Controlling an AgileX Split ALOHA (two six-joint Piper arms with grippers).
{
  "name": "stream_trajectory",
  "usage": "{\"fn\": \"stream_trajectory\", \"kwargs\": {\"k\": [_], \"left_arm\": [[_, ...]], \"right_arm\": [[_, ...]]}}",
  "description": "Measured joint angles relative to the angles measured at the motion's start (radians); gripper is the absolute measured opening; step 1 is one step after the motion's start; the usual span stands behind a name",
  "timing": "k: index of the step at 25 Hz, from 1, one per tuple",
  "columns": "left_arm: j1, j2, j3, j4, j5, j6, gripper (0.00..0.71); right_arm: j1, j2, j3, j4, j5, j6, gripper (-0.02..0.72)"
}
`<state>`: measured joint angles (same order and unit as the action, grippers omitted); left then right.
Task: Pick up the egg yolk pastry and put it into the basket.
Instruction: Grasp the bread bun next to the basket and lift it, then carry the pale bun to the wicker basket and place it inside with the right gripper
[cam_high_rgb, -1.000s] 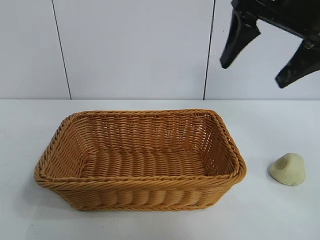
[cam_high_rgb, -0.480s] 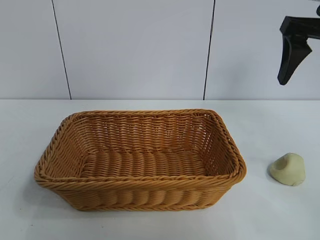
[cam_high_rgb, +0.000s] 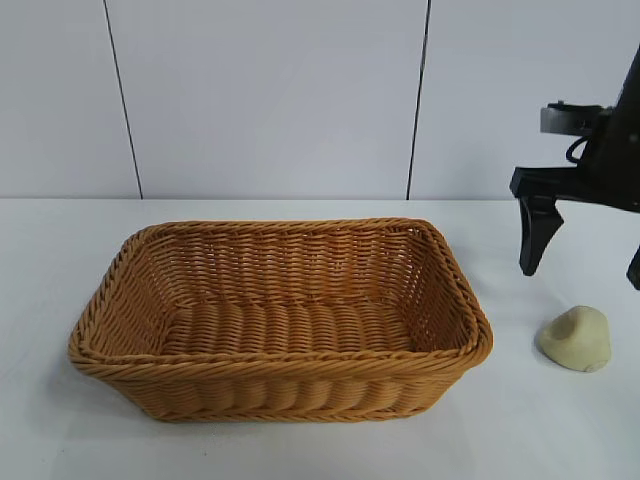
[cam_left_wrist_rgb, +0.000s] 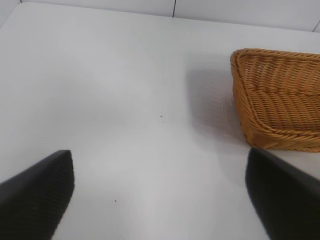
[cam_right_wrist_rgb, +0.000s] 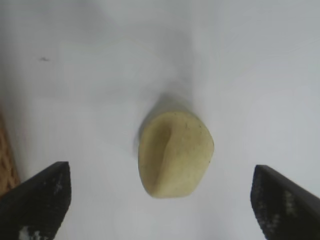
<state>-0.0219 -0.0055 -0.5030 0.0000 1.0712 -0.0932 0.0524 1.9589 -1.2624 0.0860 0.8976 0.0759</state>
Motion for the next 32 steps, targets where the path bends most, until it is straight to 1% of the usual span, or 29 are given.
{"fn": "stream_trajectory", "kwargs": {"k": [7, 8, 9, 10, 11, 13, 15, 16, 18, 22, 24, 29, 32], "left_arm": [[0.000, 0.000, 0.000, 0.000, 0.000, 0.000, 0.668], [0.000, 0.000, 0.000, 0.000, 0.000, 0.000, 0.668], [0.000, 0.000, 0.000, 0.000, 0.000, 0.000, 0.668], [0.000, 0.000, 0.000, 0.000, 0.000, 0.000, 0.668], [0.000, 0.000, 0.000, 0.000, 0.000, 0.000, 0.668], [0.000, 0.000, 0.000, 0.000, 0.000, 0.000, 0.668], [0.000, 0.000, 0.000, 0.000, 0.000, 0.000, 0.668], [0.000, 0.000, 0.000, 0.000, 0.000, 0.000, 0.668], [0.000, 0.000, 0.000, 0.000, 0.000, 0.000, 0.668], [0.000, 0.000, 0.000, 0.000, 0.000, 0.000, 0.668], [0.000, 0.000, 0.000, 0.000, -0.003, 0.000, 0.668], [0.000, 0.000, 0.000, 0.000, -0.004, 0.000, 0.668], [0.000, 0.000, 0.000, 0.000, -0.004, 0.000, 0.668]], "right_arm": [[0.000, 0.109, -0.001, 0.003, -0.007, 0.000, 0.695], [0.000, 0.115, -0.001, 0.003, -0.007, 0.000, 0.691], [0.000, 0.118, -0.001, 0.003, -0.007, 0.000, 0.668], [0.000, 0.120, -0.001, 0.003, -0.007, 0.000, 0.631], [0.000, 0.121, -0.001, 0.003, -0.007, 0.000, 0.568], [0.000, 0.121, -0.001, 0.002, -0.006, 0.000, 0.401], [0.000, 0.121, -0.001, 0.001, -0.005, 0.000, 0.260], [0.000, 0.121, -0.001, 0.001, -0.002, 0.000, 0.207], [0.000, 0.110, -0.001, 0.001, 0.006, 0.000, 0.158], [0.000, 0.049, -0.032, 0.001, 0.050, -0.001, 0.131], [0.000, 0.008, -0.077, -0.003, 0.097, -0.001, 0.131], [0.002, -0.048, -0.248, -0.018, 0.249, -0.001, 0.128], [0.020, -0.050, -0.322, -0.026, 0.289, -0.001, 0.128]]}}
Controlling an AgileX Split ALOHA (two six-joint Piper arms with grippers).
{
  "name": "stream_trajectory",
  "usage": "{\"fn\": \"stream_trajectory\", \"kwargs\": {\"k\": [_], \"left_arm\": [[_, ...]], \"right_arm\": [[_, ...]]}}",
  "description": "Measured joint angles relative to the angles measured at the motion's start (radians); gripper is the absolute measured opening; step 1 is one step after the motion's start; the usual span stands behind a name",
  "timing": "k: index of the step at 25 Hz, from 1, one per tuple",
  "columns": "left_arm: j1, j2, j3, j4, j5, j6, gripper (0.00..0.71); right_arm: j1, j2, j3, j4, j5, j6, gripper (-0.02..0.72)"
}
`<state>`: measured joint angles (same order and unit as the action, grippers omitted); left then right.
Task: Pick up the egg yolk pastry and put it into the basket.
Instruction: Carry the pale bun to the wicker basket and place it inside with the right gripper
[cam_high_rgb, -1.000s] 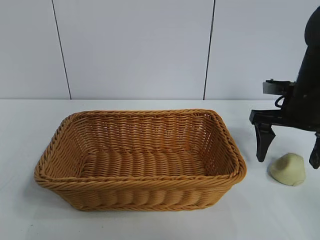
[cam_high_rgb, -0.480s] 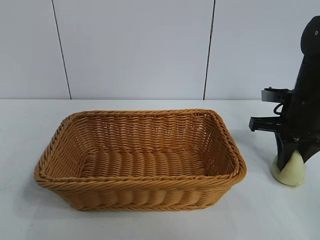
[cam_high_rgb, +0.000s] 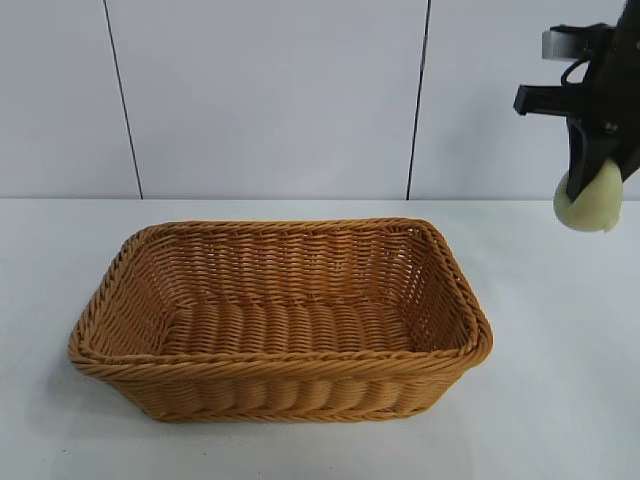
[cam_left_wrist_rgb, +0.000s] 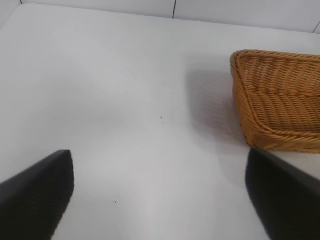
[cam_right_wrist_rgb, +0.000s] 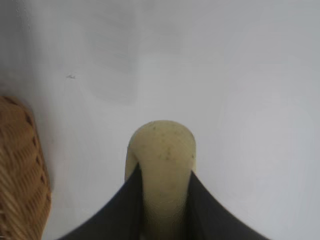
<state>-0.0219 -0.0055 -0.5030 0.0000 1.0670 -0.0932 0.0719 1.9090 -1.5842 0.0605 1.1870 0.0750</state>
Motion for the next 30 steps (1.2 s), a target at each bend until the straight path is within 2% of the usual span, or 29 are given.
{"fn": "stream_trajectory", "kwargs": {"k": [3, 8, 14, 18, 26, 30], "left_arm": [[0.000, 0.000, 0.000, 0.000, 0.000, 0.000, 0.668], [0.000, 0.000, 0.000, 0.000, 0.000, 0.000, 0.668], [0.000, 0.000, 0.000, 0.000, 0.000, 0.000, 0.668], [0.000, 0.000, 0.000, 0.000, 0.000, 0.000, 0.668], [0.000, 0.000, 0.000, 0.000, 0.000, 0.000, 0.668], [0.000, 0.000, 0.000, 0.000, 0.000, 0.000, 0.668]], "right_arm": [[0.053, 0.000, -0.047, -0.002, 0.008, 0.006, 0.128], [0.208, 0.000, -0.068, -0.003, 0.009, 0.045, 0.128], [0.412, 0.002, -0.068, 0.001, -0.063, 0.093, 0.128], [0.507, 0.047, -0.071, 0.004, -0.118, 0.123, 0.128], [0.572, 0.227, -0.071, 0.008, -0.260, 0.138, 0.128], [0.572, 0.287, -0.071, 0.007, -0.275, 0.144, 0.134]]}}
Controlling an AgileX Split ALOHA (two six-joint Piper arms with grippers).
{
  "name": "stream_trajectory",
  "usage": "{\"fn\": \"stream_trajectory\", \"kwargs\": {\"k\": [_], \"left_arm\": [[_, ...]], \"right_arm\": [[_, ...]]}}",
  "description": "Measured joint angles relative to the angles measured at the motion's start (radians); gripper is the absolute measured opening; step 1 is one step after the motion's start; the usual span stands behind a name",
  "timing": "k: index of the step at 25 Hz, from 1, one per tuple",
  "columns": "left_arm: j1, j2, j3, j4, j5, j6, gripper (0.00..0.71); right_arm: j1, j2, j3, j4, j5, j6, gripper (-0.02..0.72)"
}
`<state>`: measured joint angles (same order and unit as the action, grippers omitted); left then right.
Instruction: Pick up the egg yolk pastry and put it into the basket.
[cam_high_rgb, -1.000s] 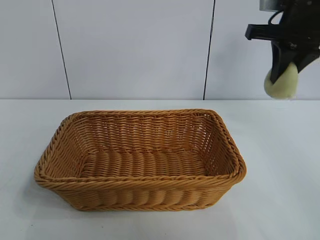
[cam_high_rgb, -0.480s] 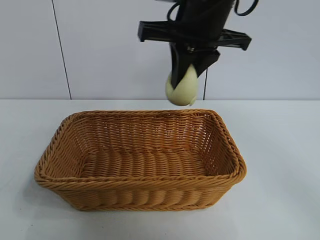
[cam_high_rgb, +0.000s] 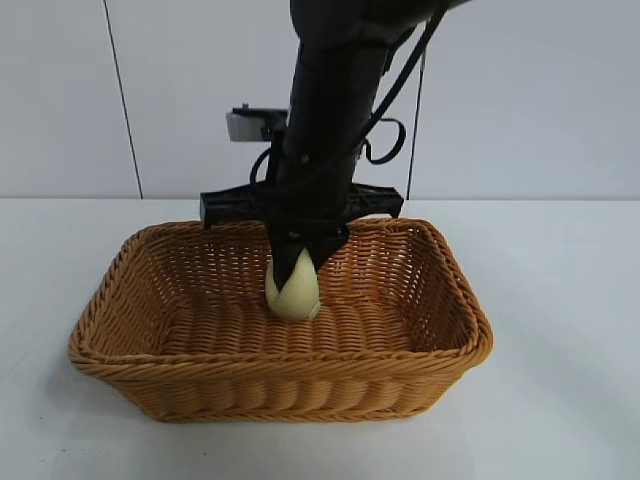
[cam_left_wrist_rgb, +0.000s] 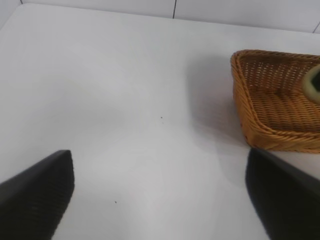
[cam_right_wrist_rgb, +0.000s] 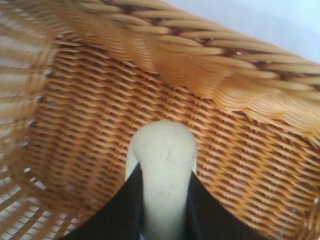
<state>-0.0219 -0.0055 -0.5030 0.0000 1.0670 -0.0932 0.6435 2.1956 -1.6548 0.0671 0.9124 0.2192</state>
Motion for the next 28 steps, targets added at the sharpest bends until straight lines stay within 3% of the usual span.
{"fn": "stream_trajectory", "kwargs": {"k": [3, 7, 10, 16, 22, 28], "left_arm": [[0.000, 0.000, 0.000, 0.000, 0.000, 0.000, 0.668], [0.000, 0.000, 0.000, 0.000, 0.000, 0.000, 0.668], [0.000, 0.000, 0.000, 0.000, 0.000, 0.000, 0.668], [0.000, 0.000, 0.000, 0.000, 0.000, 0.000, 0.668], [0.000, 0.000, 0.000, 0.000, 0.000, 0.000, 0.668], [0.000, 0.000, 0.000, 0.000, 0.000, 0.000, 0.668]], "right_arm": [[0.000, 0.005, 0.000, 0.001, 0.000, 0.002, 0.227], [0.000, 0.001, -0.022, 0.003, 0.019, -0.012, 0.559], [0.000, -0.008, -0.083, -0.004, 0.092, -0.023, 0.664], [-0.026, -0.025, -0.284, -0.016, 0.279, -0.024, 0.689], [-0.169, -0.032, -0.331, -0.090, 0.297, -0.027, 0.695], [-0.405, -0.032, -0.332, -0.116, 0.298, -0.051, 0.695]]}}
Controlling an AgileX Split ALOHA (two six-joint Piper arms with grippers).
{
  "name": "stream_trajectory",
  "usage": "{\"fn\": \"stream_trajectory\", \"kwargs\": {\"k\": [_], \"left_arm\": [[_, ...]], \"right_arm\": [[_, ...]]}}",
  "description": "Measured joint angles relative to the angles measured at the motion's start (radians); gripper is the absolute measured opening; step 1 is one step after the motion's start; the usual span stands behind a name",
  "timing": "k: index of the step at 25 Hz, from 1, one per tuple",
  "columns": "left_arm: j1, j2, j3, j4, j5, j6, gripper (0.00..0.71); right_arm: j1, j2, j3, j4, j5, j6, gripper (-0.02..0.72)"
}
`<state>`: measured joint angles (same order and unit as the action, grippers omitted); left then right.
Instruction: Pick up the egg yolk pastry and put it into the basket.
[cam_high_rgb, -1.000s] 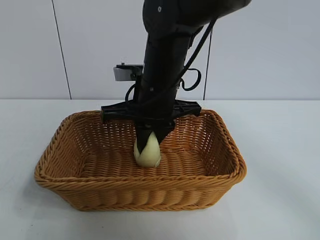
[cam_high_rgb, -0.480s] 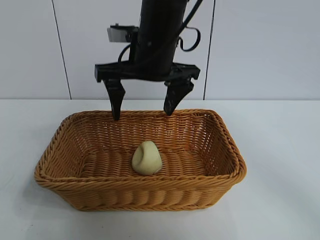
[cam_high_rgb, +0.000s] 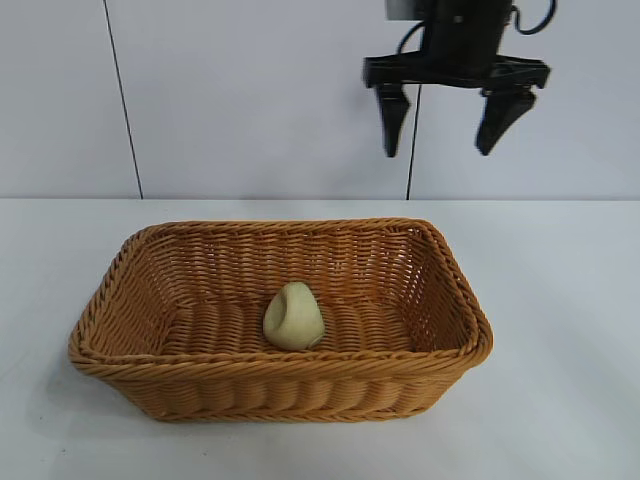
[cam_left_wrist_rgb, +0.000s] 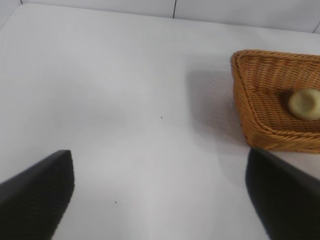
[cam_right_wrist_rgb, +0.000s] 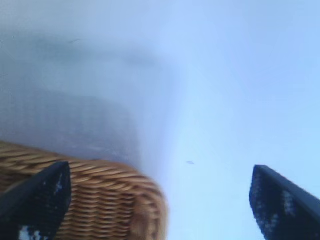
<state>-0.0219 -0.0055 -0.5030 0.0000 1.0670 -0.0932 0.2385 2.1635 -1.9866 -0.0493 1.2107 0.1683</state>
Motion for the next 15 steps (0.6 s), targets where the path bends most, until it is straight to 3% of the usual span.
{"fn": "stream_trajectory", "kwargs": {"k": [7, 15], "left_arm": [[0.000, 0.000, 0.000, 0.000, 0.000, 0.000, 0.668], [0.000, 0.000, 0.000, 0.000, 0.000, 0.000, 0.668]], "right_arm": [[-0.207, 0.000, 0.000, -0.010, 0.000, -0.022, 0.695], [-0.265, -0.009, 0.011, -0.010, 0.000, -0.050, 0.695]]}}
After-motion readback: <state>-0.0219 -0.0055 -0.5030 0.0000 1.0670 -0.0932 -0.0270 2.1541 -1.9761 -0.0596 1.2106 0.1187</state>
